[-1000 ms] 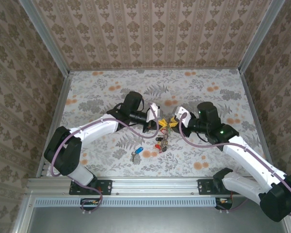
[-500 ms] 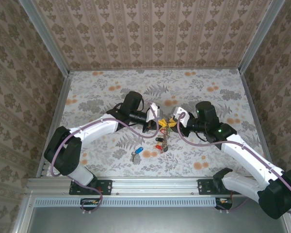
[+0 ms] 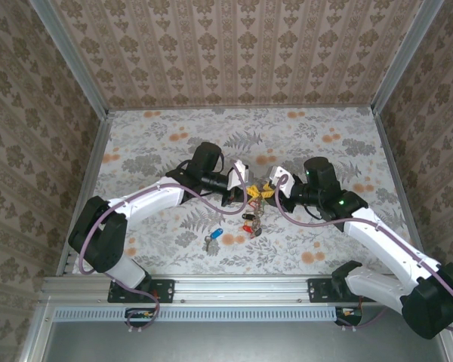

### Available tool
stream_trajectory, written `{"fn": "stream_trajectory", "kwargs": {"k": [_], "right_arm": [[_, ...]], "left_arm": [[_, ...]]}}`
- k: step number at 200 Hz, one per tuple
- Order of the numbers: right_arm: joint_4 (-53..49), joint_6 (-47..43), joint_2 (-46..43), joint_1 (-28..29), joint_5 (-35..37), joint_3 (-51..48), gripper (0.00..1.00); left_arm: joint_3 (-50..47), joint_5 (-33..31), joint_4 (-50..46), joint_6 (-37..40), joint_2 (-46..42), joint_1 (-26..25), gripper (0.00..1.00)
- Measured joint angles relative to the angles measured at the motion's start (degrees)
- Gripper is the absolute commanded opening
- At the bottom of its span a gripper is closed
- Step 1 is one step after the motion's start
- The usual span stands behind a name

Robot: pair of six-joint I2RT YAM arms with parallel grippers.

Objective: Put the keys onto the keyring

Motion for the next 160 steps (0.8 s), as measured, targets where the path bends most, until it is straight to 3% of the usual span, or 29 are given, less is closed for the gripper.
{"fn": "stream_trajectory", "kwargs": {"k": [46, 160], "right_arm": [[-0.02, -0.83, -1.14, 0.02, -1.68, -0.04, 0.32], [0.35, -1.03, 0.87, 0.02, -1.22, -0.63, 0.22]], "left_arm": [[0.07, 0.07, 0.04, 0.0, 0.0, -0.07, 0.0], [0.26, 0.09, 0.02, 0.0, 0.0, -0.07, 0.0]]}}
